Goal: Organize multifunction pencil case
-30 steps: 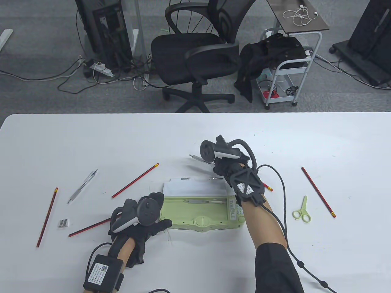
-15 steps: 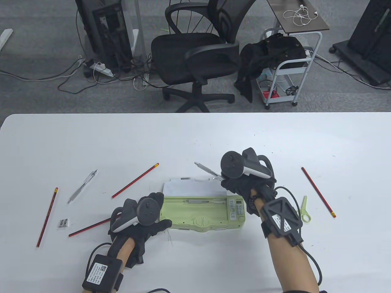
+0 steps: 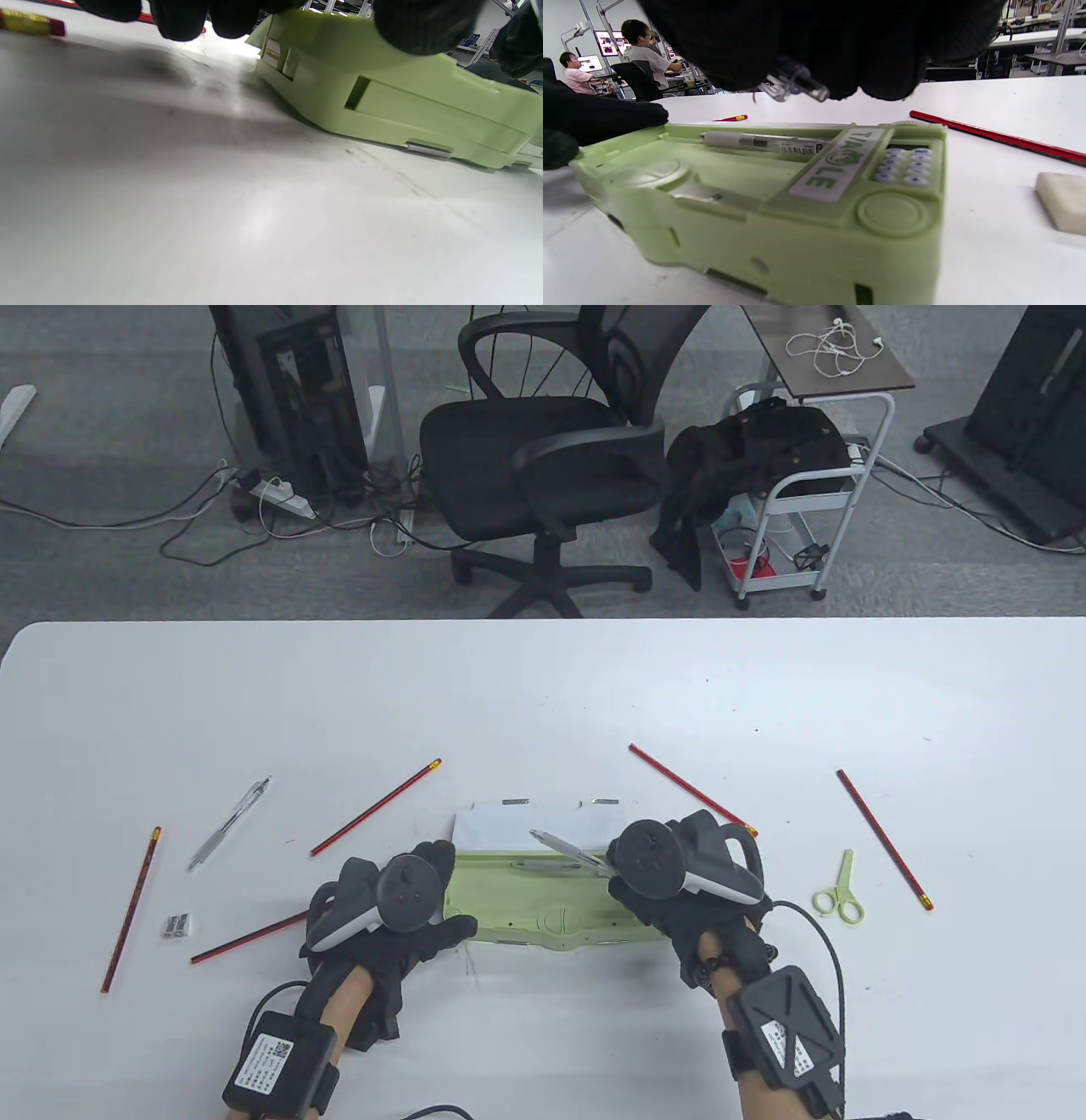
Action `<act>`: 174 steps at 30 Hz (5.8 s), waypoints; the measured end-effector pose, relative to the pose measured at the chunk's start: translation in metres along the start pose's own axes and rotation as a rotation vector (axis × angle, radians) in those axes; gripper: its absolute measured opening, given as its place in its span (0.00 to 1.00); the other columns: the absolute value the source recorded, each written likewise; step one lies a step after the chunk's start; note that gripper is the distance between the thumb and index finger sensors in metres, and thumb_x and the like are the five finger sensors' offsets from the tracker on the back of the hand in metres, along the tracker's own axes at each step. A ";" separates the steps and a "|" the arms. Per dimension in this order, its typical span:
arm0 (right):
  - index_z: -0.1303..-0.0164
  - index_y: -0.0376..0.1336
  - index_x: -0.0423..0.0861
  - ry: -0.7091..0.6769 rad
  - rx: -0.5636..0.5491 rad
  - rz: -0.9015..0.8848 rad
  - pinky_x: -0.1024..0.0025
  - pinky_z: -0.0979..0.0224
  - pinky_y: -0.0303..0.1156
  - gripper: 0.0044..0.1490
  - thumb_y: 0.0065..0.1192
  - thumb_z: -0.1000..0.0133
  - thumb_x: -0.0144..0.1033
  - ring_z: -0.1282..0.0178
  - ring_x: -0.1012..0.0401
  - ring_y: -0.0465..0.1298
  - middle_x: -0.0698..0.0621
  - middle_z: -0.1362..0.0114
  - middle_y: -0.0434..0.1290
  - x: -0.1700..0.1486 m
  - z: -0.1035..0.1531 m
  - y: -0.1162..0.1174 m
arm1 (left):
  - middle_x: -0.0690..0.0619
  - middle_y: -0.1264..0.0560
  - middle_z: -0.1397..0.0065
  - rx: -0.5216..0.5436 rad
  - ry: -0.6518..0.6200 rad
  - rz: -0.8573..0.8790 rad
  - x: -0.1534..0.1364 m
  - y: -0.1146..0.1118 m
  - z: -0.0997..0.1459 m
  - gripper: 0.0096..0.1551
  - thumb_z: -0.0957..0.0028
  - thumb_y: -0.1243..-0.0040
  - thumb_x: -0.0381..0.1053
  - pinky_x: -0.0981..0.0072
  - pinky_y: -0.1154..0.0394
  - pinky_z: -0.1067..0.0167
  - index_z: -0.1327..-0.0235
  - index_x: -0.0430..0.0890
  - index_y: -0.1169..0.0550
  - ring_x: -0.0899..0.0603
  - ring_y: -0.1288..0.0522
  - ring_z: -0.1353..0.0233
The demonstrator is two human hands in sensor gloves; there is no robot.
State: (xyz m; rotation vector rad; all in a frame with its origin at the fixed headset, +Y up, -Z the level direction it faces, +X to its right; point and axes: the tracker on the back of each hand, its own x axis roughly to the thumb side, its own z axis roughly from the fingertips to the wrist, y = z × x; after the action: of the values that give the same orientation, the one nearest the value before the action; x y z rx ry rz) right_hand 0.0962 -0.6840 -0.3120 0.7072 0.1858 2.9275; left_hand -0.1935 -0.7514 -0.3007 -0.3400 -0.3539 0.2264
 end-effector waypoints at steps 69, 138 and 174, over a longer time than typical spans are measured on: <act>0.16 0.47 0.34 0.148 -0.037 -0.103 0.30 0.23 0.55 0.53 0.56 0.43 0.53 0.19 0.29 0.56 0.28 0.16 0.50 -0.041 0.034 0.010 | 0.34 0.46 0.11 -0.010 0.011 -0.004 0.001 0.001 0.000 0.58 0.50 0.47 0.68 0.22 0.42 0.30 0.15 0.40 0.50 0.23 0.42 0.16; 0.15 0.38 0.32 0.096 0.150 -0.153 0.31 0.22 0.48 0.63 0.56 0.45 0.59 0.19 0.27 0.46 0.26 0.16 0.38 -0.041 0.020 0.048 | 0.49 0.20 0.28 -0.034 1.001 -0.363 -0.196 0.070 -0.023 0.23 0.45 0.32 0.51 0.32 0.30 0.29 0.36 0.50 0.20 0.36 0.22 0.27; 0.16 0.38 0.31 0.086 0.161 -0.204 0.36 0.22 0.56 0.62 0.58 0.45 0.56 0.20 0.30 0.57 0.24 0.18 0.37 -0.042 0.019 0.048 | 0.46 0.19 0.30 0.190 0.380 -0.257 -0.009 0.108 0.020 0.26 0.43 0.41 0.49 0.32 0.28 0.33 0.30 0.53 0.24 0.34 0.21 0.30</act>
State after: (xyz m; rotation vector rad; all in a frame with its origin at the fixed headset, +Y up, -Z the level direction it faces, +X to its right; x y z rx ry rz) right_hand 0.1375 -0.7359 -0.3071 0.5459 0.4774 2.7706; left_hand -0.2261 -0.6492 -0.3247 -0.1415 0.0017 -0.0588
